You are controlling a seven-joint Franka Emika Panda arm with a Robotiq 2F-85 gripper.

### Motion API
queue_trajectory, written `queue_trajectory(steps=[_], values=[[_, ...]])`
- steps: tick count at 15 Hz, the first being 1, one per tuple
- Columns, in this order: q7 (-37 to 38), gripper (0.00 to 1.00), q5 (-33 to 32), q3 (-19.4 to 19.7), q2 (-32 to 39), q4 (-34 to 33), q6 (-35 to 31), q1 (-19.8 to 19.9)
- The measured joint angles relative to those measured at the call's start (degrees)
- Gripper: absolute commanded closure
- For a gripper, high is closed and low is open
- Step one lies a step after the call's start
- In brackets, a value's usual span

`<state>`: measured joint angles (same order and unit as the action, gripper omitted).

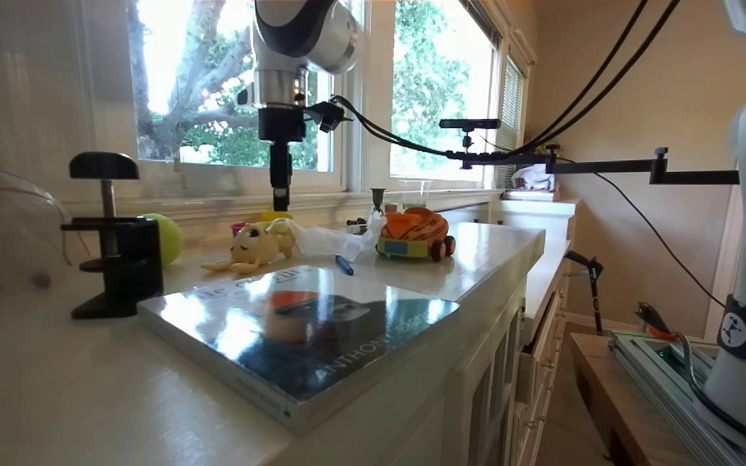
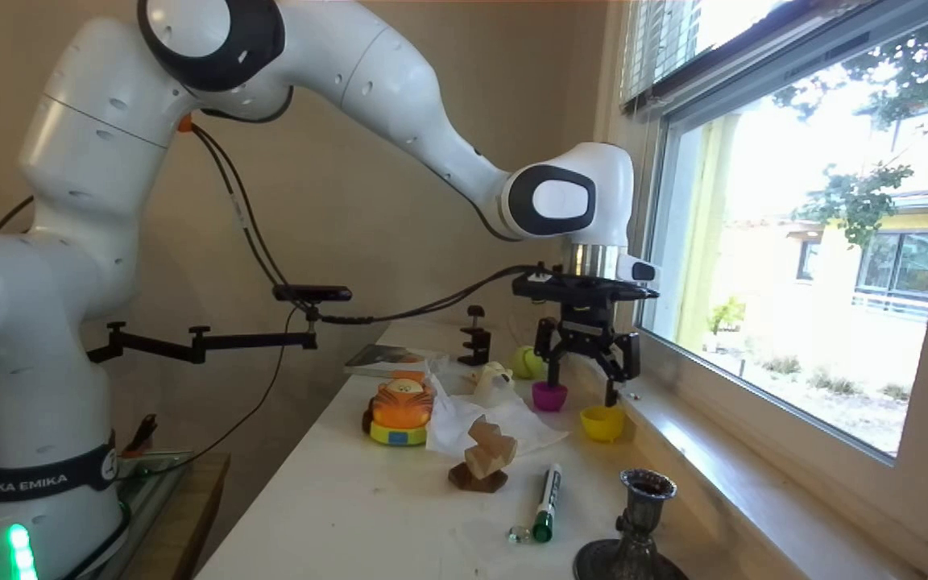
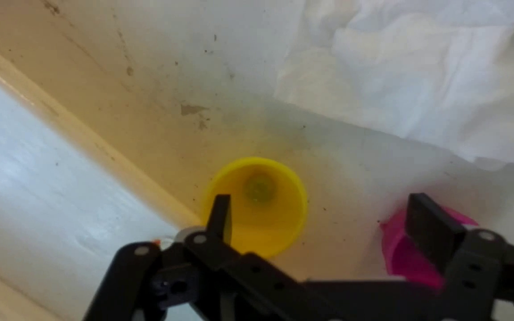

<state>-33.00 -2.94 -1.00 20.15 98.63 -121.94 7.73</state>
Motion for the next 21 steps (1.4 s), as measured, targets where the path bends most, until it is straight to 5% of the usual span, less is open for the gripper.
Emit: queue_trajectory(steps=[11, 21], values=[[21.20, 0.00, -4.13, 3.36, -16.16, 6.32, 18.92, -1.34], [24.97, 0.00, -4.14, 3.82, -20.89, 11.53, 18.85, -1.35]])
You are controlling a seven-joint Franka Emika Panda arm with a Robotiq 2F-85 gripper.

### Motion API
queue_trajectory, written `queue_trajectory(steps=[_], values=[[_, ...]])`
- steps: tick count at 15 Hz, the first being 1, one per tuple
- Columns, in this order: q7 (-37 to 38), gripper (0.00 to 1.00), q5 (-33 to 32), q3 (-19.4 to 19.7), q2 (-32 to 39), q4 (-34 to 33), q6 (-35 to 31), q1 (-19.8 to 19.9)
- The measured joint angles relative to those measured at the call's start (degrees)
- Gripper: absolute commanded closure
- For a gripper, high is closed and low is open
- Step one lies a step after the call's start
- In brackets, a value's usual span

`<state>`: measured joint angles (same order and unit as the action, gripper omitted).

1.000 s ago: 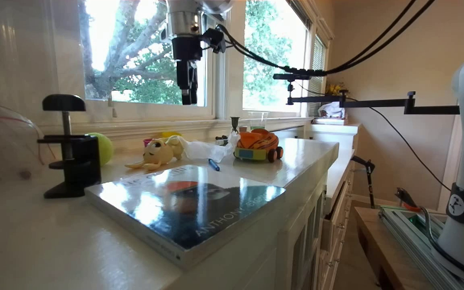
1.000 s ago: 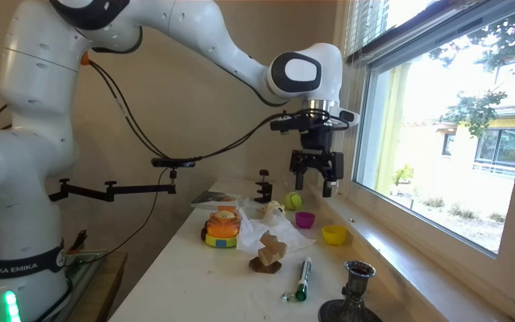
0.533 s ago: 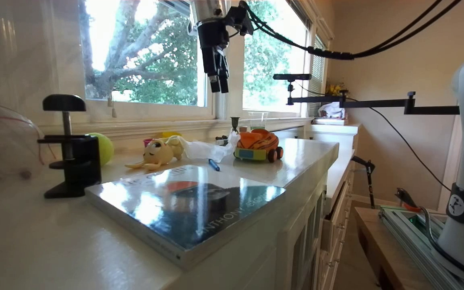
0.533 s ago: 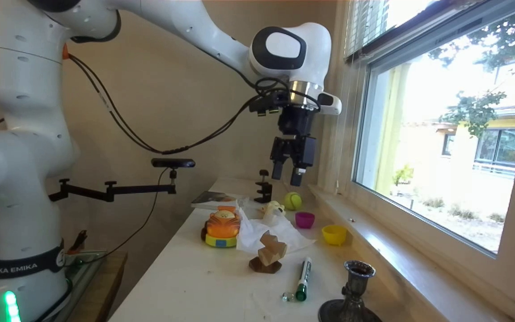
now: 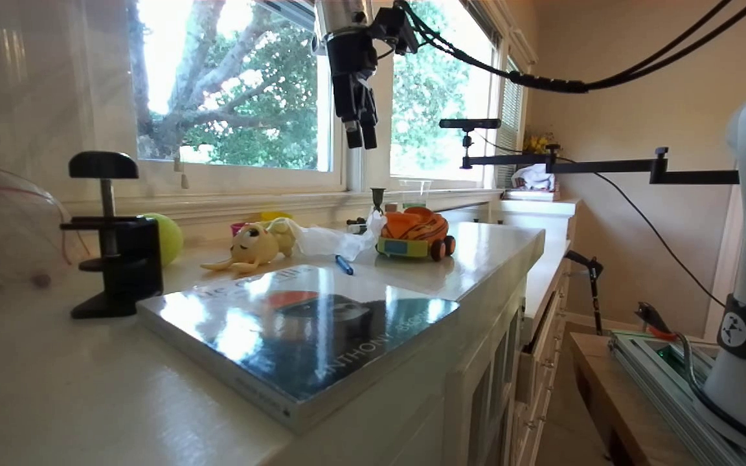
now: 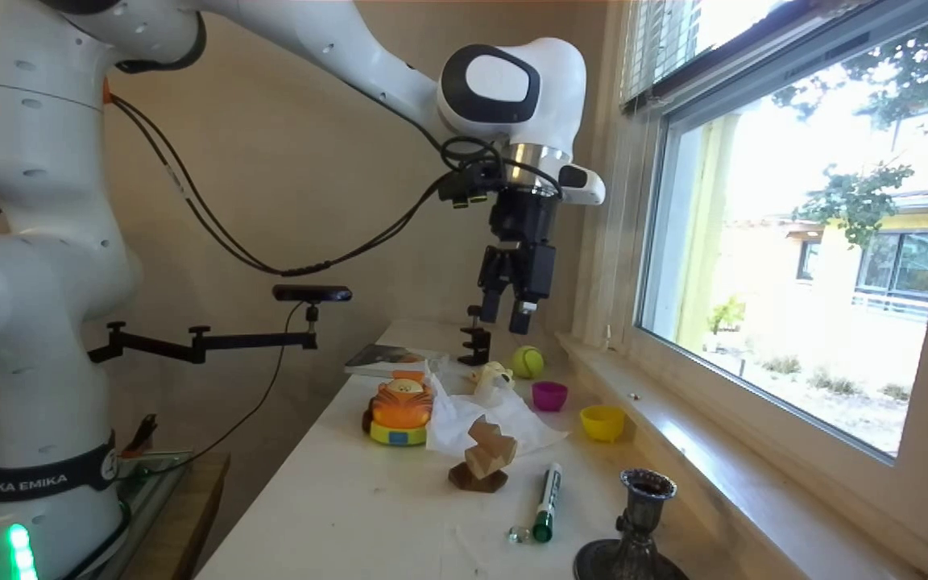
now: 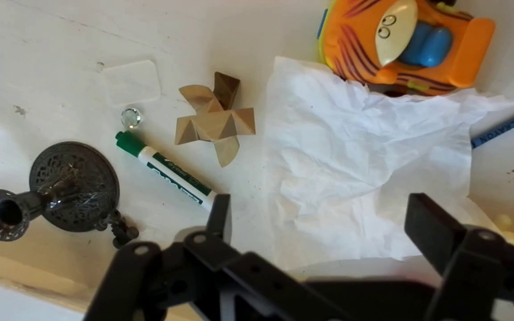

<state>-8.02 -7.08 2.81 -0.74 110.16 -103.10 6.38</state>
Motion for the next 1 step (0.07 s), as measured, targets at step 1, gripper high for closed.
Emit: queue_trajectory(steps=[1], values=[[0.00, 0.00, 0.00, 0.01, 0.01, 0.00, 0.00, 0.00]])
